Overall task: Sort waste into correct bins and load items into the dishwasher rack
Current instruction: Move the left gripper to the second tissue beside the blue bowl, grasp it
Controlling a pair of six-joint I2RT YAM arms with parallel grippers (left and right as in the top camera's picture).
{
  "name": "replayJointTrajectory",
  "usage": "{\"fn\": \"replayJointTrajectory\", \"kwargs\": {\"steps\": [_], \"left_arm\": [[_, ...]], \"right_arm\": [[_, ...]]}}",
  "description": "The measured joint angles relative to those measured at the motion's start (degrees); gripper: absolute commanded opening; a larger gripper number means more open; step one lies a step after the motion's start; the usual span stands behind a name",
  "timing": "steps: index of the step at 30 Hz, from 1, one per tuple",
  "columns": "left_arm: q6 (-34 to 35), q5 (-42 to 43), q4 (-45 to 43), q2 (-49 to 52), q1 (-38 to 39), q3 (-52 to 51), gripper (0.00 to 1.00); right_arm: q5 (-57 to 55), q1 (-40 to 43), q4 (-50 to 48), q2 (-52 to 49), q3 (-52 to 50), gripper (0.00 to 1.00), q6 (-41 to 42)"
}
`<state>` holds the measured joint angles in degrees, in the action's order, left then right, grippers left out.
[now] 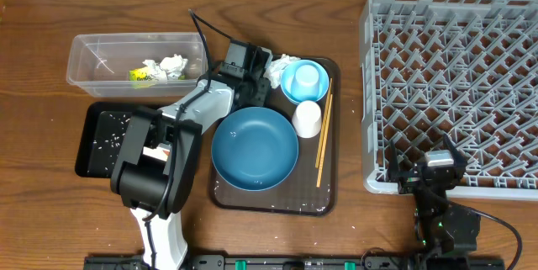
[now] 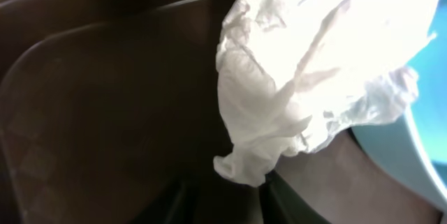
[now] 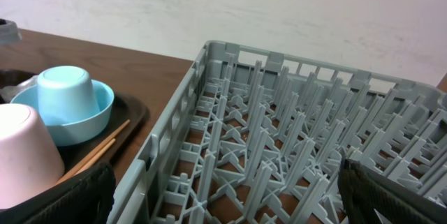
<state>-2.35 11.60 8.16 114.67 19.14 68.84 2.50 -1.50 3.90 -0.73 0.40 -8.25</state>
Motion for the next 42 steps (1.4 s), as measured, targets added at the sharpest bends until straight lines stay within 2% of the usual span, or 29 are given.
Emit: {"fn": "replayJointTrajectory", "kwargs": {"steps": [3,10,20,21,23,27,36,42], "left_arm": [[1.22,0.02,-0.50,0.00,0.07,0.00,0.07],[2.40,0.00,-0.26,-2.03,0.07,-0.02,0.06],[3.82,-4.13,1.07,-15.89,0.07,-0.02,0.06],[3.82,-4.63,1.25,-16.81,0.07,-0.02,0.14],[3.61,-5.42,1.42,-18.29,0.07,-0.02,0.52],[3.91,-5.11,1.46,-18.12,0.07,-0.02,0.70],[3.30,-3.82,-2.73,-6.43,0.11,-0.02,0.71],[2.03,-3.69,-2.89,-3.23,0.17,-0.02,0.71]], "right_arm": [[0.00,0.00,0.00,0.00,0.00,0.99,0.00],[0.00,0.00,-0.02,0.00,0.00,0.99,0.02],[0.00,0.00,0.00,0.00,0.00,0.99,0.00],[0.00,0.00,0.00,0.00,0.00,0.99,0.02],[0.00,0.00,-0.02,0.00,0.00,0.99,0.02],[0.00,0.00,0.00,0.00,0.00,0.99,0.02],[0.00,0.00,0.00,0.00,0.00,0.99,0.00],[0.00,0.00,0.00,0.00,0.00,0.99,0.02]]}}
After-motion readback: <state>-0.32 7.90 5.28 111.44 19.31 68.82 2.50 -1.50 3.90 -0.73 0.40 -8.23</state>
